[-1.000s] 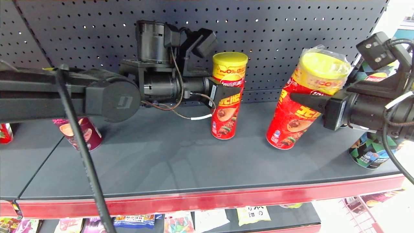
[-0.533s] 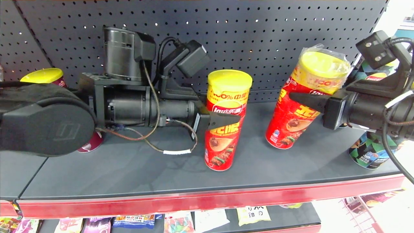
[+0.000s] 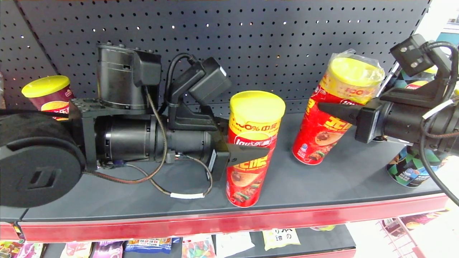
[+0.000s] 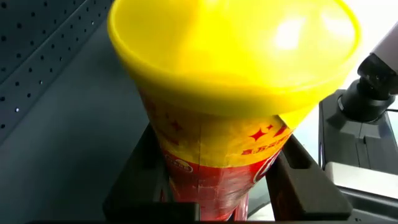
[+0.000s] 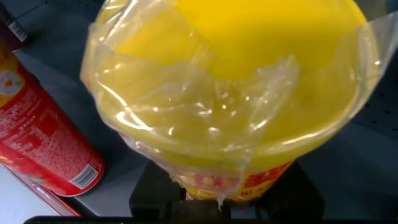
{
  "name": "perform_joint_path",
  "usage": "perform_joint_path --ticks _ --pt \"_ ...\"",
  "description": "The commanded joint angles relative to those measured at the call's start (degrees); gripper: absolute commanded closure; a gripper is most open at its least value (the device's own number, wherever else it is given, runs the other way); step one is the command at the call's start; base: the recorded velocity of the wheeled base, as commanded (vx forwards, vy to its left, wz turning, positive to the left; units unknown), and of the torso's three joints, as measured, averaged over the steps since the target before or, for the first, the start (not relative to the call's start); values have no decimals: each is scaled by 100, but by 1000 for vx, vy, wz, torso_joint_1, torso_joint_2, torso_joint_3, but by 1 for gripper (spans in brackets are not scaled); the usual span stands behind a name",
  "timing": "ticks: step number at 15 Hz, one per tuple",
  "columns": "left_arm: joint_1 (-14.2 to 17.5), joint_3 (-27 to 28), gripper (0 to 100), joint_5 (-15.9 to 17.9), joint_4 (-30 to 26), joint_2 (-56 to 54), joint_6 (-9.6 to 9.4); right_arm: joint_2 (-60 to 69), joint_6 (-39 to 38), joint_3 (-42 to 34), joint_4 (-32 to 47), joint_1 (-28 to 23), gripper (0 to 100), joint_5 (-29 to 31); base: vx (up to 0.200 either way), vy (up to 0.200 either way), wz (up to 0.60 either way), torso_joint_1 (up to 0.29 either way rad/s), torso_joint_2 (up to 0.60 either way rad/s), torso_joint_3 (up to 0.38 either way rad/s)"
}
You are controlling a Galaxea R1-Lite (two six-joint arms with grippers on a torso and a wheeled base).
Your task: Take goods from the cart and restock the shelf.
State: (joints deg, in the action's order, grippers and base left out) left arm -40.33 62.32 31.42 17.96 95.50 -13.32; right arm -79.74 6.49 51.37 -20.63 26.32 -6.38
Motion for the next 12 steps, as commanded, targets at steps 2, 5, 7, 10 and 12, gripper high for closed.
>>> perform_joint_path --ticks 2,5,7,10,12 --pt "-10 -317 100 14 305 -40 23 -24 2 4 -3 5 100 -4 0 0 0 0 0 0" --pt "-19 -334 100 110 322 -111 49 -59 2 4 -3 5 100 -4 0 0 0 0 0 0" --pt "-19 -378 100 233 322 -190 49 -59 2 4 -3 5 100 -4 0 0 0 0 0 0" --pt "-19 -642 100 321 322 -278 40 -103 2 13 -12 14 100 -13 0 0 0 0 0 0" --pt "-10 -695 100 321 331 -278 40 -112 2 66 -12 14 100 -13 0 0 0 0 0 0"
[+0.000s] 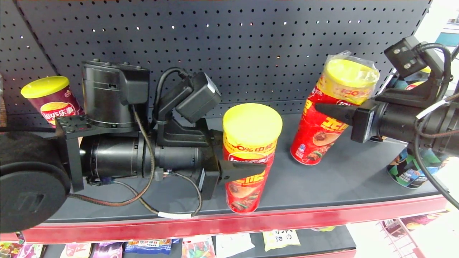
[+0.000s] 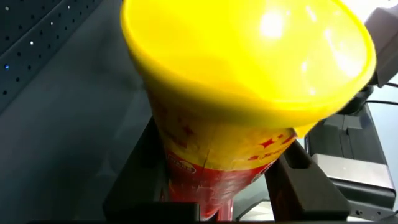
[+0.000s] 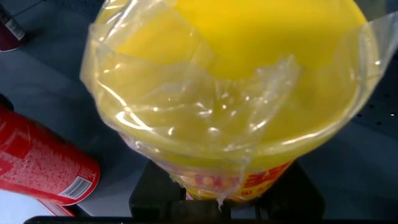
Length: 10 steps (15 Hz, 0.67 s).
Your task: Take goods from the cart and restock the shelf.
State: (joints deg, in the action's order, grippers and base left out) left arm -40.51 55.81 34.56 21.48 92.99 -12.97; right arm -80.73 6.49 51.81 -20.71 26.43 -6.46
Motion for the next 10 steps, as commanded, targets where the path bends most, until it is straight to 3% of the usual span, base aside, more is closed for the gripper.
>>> perform_joint_path --ticks 1,10 --pt "8 -61 100 7 -21 -18 5 -31 2 40 -3 3 100 4 0 0 0 0 0 0" --pt "17 -105 100 -46 -21 17 -21 -303 2 312 -3 161 100 4 0 0 0 0 0 0"
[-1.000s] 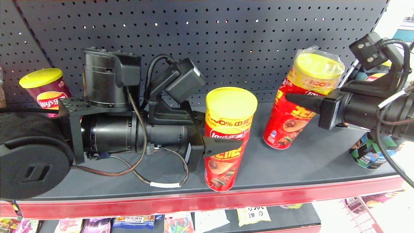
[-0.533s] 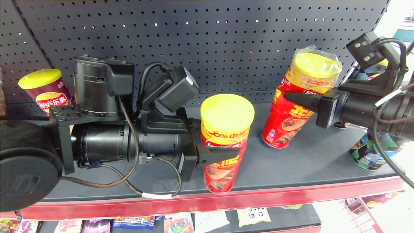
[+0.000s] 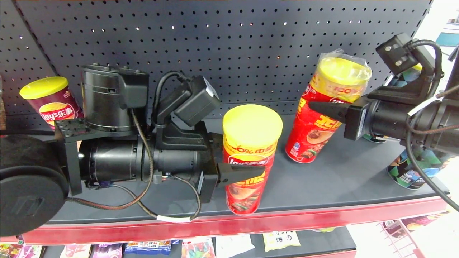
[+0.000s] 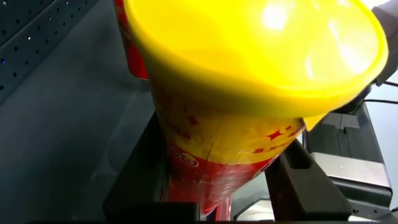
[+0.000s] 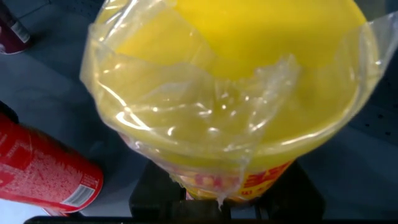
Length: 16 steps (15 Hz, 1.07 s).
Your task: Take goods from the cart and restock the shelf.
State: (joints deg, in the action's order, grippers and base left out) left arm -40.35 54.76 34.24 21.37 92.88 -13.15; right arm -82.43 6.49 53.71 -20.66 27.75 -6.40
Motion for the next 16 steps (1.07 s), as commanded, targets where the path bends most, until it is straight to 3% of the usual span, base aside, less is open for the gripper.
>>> perform_joint_path --ticks 1,4,6,10,12,16 --pt "1 0 0 -14 -10 28 -3 -194 2 175 -8 47 100 -2 0 0 0 0 0 0" --pt "1 -9 0 -32 -10 2 15 -379 -7 324 -8 214 100 -10 0 0 0 0 0 0" --pt "212 -150 0 -243 -1 -42 6 -572 -25 377 -25 521 100 -10 0 0 0 0 0 0" --pt "265 -800 0 -348 34 -657 32 -1082 -200 790 -25 706 100 -10 0 0 0 0 0 0" --pt "440 -1205 0 -383 34 -1018 41 -1310 -499 1150 -17 706 100 7 0 0 0 0 0 0" --pt "695 -1565 0 -515 34 -1624 340 -1557 -482 1344 -8 838 100 7 0 0 0 0 0 0"
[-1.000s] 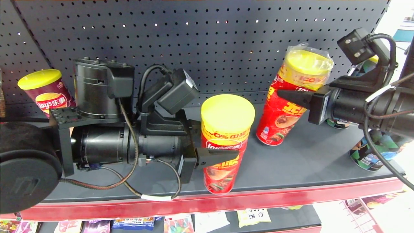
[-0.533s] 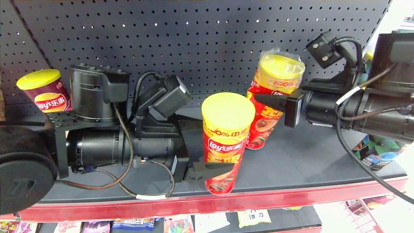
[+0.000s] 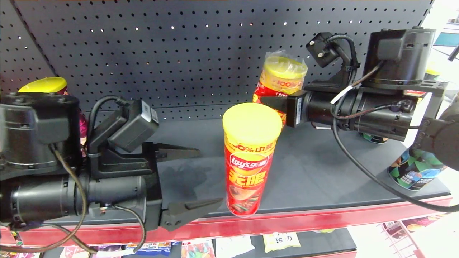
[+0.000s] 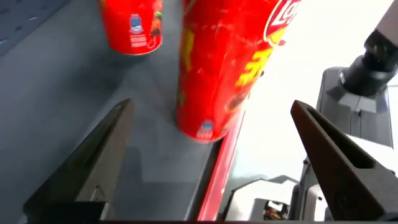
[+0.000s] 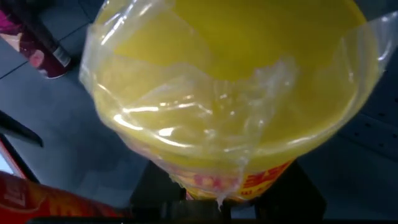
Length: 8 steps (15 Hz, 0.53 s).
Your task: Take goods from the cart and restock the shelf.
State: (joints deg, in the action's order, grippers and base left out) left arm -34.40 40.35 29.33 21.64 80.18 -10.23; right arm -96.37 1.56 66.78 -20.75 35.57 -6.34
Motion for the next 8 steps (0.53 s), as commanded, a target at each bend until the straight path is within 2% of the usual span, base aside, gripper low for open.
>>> perform_joint_path --ticks 1,4,8 --pt "127 -142 0 -94 7 -442 91 -181 11 28 1 134 100 1 0 0 0 0 0 0" --pt "127 -124 0 -296 7 -529 276 -330 11 90 -8 161 100 1 0 0 0 0 0 0" --pt "127 -212 0 -340 7 -626 276 -330 11 63 -8 161 100 1 0 0 0 0 0 0"
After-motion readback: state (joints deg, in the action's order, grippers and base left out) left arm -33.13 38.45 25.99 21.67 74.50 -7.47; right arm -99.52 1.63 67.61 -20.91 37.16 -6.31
